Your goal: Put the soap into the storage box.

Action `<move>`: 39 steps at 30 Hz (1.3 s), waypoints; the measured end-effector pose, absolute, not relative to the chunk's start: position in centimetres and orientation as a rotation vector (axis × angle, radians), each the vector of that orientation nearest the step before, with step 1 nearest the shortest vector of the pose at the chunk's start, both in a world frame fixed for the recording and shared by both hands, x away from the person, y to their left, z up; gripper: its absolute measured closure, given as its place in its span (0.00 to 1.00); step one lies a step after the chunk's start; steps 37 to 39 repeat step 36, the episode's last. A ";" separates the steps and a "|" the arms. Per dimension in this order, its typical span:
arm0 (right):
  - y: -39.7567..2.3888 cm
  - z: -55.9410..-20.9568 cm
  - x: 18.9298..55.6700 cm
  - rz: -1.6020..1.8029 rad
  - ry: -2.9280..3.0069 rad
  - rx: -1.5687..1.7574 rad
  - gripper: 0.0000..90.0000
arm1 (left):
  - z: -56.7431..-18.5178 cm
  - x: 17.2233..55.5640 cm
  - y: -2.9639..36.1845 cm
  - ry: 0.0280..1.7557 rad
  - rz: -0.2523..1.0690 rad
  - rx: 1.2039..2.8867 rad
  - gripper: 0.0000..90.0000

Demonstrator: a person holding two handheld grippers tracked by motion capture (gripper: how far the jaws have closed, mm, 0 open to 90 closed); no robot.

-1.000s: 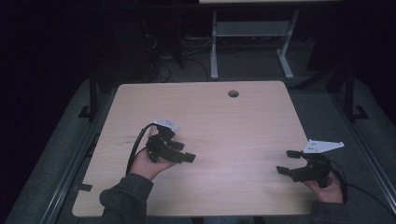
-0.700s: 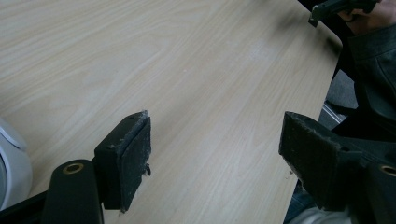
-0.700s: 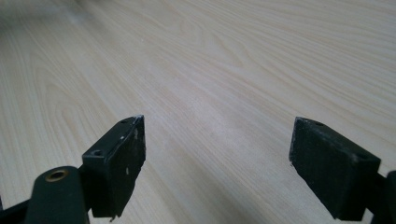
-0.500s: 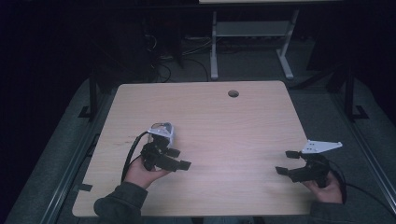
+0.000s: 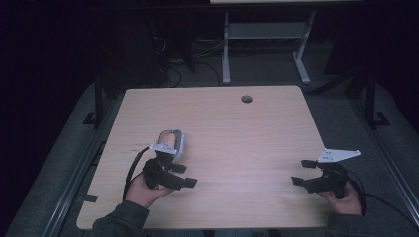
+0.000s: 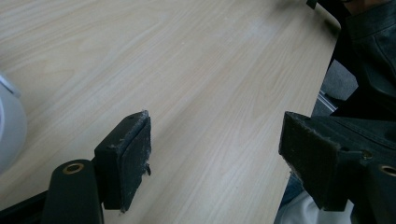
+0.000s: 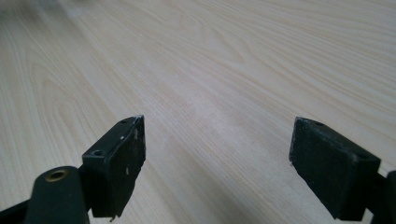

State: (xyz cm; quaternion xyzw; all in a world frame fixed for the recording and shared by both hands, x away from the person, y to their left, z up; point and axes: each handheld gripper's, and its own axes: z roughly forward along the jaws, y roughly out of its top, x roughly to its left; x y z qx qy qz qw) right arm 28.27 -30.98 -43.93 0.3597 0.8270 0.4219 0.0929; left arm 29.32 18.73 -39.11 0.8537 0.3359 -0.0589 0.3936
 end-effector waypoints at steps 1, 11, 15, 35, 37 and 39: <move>-31.0 -43.9 28.3 1.253 2.455 1.068 0.20 | -39.2 29.2 18.9 0.853 -0.151 2.166 0.27; -30.9 -43.8 28.2 1.281 2.451 1.057 0.20 | -39.8 28.1 20.2 0.858 -0.144 2.158 0.27; -30.9 -44.0 28.2 1.273 2.454 1.064 0.20 | -40.1 27.6 20.8 0.860 -0.148 2.160 0.27; -30.5 -44.2 28.1 1.215 2.462 1.056 0.20 | -42.9 25.4 23.0 0.890 -0.117 2.152 0.27; -30.4 -44.2 28.2 1.217 2.462 1.057 0.20 | -42.9 25.4 23.1 0.890 -0.119 2.148 0.27; -30.4 -44.2 28.2 1.217 2.462 1.057 0.20 | -42.9 25.4 23.1 0.890 -0.119 2.148 0.27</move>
